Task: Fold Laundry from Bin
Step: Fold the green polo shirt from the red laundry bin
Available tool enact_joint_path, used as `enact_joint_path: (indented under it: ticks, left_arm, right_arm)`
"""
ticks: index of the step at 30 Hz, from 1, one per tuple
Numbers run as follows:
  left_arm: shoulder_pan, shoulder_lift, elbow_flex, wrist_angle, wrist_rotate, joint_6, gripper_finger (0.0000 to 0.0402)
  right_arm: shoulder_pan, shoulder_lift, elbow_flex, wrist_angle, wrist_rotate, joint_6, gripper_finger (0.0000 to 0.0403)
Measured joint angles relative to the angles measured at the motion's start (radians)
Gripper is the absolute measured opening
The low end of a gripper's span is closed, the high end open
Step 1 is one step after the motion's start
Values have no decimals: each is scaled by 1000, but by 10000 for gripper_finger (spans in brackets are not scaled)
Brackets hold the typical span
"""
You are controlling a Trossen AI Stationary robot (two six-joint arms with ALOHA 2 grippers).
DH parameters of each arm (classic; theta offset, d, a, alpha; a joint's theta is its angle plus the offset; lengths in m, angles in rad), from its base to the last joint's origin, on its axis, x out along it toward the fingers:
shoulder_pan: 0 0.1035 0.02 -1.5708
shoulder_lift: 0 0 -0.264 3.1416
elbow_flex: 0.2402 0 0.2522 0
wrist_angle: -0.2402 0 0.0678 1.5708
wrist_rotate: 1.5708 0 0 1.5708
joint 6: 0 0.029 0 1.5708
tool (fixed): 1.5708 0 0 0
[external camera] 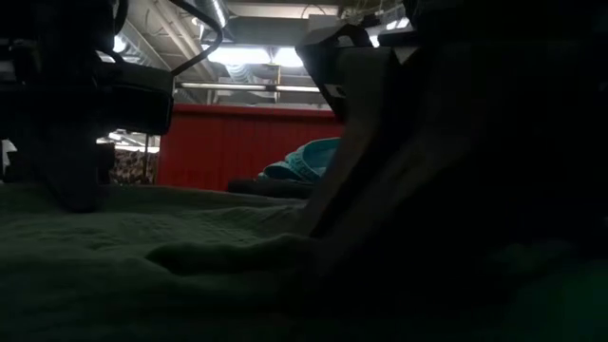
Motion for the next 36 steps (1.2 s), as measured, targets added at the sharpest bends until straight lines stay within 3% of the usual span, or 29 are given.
enact_joint_path:
  ticks: [3, 15, 25, 31, 36]
  left_arm:
    - [11, -1, 0, 12, 38, -16, 6]
    - [74, -69, 0, 120, 125, -52, 2]
    - [172, -127, 0, 186, 157, -104, 1]
    - [244, -129, 1, 269, 160, -104, 0]
    - [287, -128, 13, 288, 160, -91, 0]
  right_arm:
    - [0, 1, -1, 14, 0, 10, 15]
    - [-1, -91, -4, -49, -14, 159, 14]
    - [0, -184, -2, -211, -7, 251, 9]
    - [16, -244, -2, -349, 109, 269, 4]
    - [27, -297, -16, -443, 139, 310, 7]
